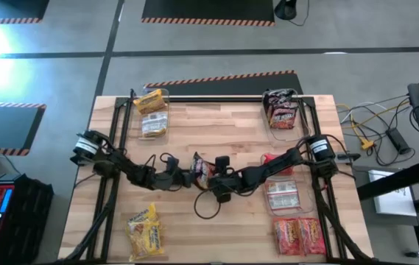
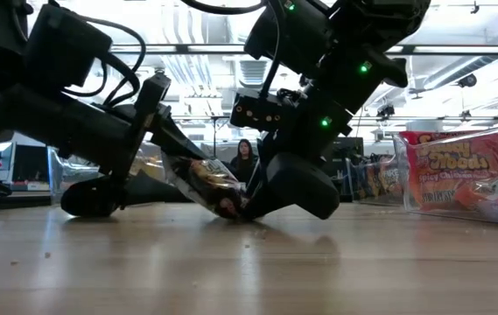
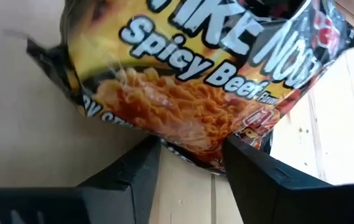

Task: Sort Maruchan noodles
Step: Put the black noodle pack into the top right transparent bin

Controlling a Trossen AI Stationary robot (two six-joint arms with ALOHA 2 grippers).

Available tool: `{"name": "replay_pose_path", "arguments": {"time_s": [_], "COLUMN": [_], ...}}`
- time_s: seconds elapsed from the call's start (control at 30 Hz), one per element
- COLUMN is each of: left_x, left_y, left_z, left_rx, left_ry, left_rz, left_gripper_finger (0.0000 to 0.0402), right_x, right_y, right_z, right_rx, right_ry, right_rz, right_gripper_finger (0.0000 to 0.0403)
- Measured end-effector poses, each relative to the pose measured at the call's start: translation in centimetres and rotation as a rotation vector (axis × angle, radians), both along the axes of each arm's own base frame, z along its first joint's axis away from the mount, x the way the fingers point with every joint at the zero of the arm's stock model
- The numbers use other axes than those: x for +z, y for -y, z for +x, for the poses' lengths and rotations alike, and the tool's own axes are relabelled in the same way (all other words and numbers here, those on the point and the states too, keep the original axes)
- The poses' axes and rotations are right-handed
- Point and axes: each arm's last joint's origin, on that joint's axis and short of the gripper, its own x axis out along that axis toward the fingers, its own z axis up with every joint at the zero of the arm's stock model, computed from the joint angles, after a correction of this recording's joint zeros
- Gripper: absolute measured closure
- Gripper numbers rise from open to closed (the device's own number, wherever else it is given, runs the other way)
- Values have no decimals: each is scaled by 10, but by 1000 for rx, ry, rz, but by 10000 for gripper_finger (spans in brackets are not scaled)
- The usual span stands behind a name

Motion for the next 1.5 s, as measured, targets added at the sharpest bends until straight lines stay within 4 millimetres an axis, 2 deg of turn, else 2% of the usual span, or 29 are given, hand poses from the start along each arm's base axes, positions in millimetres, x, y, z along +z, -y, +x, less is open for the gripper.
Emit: {"name": "replay_pose_path", "arguments": {"time_s": [0.3, 0.77, 0.93, 1.13, 1.5], "left_x": [2, 4, 6, 8, 19], "left_y": [0, 0, 1, 1, -14], "left_z": [0, 1, 2, 2, 9], "left_rx": [-19, -52, -72, -84, -86], "left_ry": [-1, -2, 19, 23, 72], "left_rz": [5, 2, -5, 17, 172], "left_gripper_finger": [155, 247, 277, 291, 305], "right_x": [2, 39, 39, 40, 75], "right_y": [-1, -10, -12, -19, -35], "right_z": [0, -13, -16, -22, -42], "right_rx": [-2, 5, -20, -22, -96], "right_ry": [6, 29, 27, -18, 7], "right_rz": [4, 55, 57, 48, 121], "right_gripper_finger": [272, 275, 271, 269, 273]}}
